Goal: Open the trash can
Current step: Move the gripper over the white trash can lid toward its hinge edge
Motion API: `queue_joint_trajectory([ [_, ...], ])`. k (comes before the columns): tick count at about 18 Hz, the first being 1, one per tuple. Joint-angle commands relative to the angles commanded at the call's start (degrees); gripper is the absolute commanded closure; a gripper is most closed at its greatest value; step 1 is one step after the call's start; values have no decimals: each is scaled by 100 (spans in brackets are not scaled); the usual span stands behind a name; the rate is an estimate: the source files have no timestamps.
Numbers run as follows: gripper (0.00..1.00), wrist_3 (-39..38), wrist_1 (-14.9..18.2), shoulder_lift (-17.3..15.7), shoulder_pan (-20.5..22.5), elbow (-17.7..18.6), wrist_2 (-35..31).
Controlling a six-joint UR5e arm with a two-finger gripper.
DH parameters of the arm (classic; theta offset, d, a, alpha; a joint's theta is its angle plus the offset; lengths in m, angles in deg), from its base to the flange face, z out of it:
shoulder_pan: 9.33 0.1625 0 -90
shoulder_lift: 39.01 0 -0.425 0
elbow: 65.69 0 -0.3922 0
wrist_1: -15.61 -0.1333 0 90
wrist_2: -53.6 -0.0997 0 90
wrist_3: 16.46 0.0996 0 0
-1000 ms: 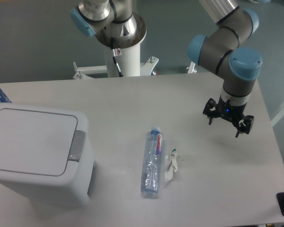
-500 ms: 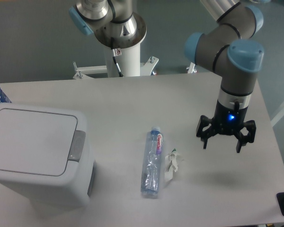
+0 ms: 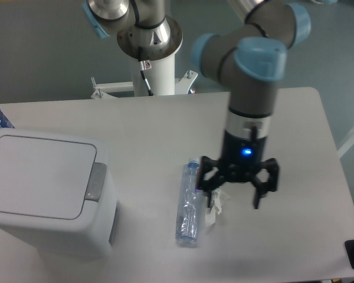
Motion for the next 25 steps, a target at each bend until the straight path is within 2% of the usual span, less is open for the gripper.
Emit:
queue_joint_trajectory([
  [4, 0, -361, 88, -185, -553, 79, -8],
  [8, 0, -494, 105, -378, -721, 263, -26],
  [11, 0, -476, 106, -519, -757, 606, -52],
  [25, 0, -485, 53, -344, -792, 580, -70],
])
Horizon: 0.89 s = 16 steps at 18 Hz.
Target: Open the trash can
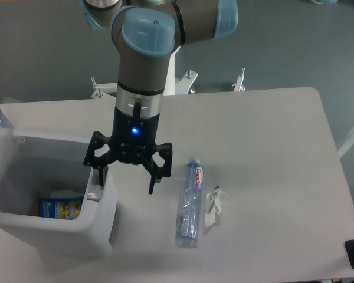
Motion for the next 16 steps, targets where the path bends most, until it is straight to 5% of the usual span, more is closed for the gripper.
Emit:
queue_joint_trajectory([
  [5, 0, -9, 0, 9, 87, -184, 35],
  [10, 0, 105, -35, 44, 983, -334, 35],
  [16, 0, 1649, -35, 474, 1792, 139, -341],
])
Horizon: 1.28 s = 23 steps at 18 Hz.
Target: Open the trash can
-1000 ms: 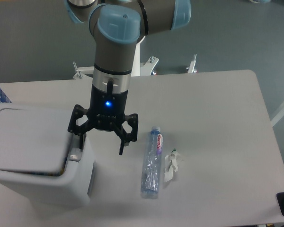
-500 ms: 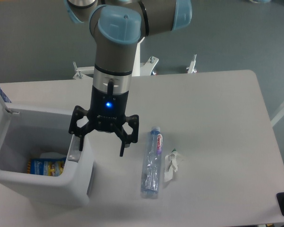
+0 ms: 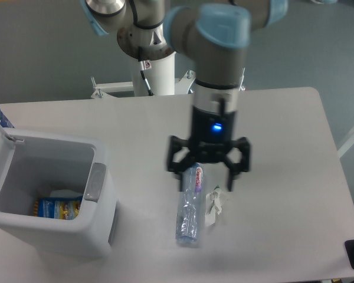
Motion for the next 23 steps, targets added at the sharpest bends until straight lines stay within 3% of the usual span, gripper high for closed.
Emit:
queue_joint_trajectory([
  [4, 0, 855, -35, 35, 98, 344, -889],
  [8, 0, 1030, -44, 246, 106, 309, -942],
  [18, 0, 3420, -44, 378, 80, 695, -1522],
  [23, 0, 3625, -44, 378, 80, 784, -1549],
])
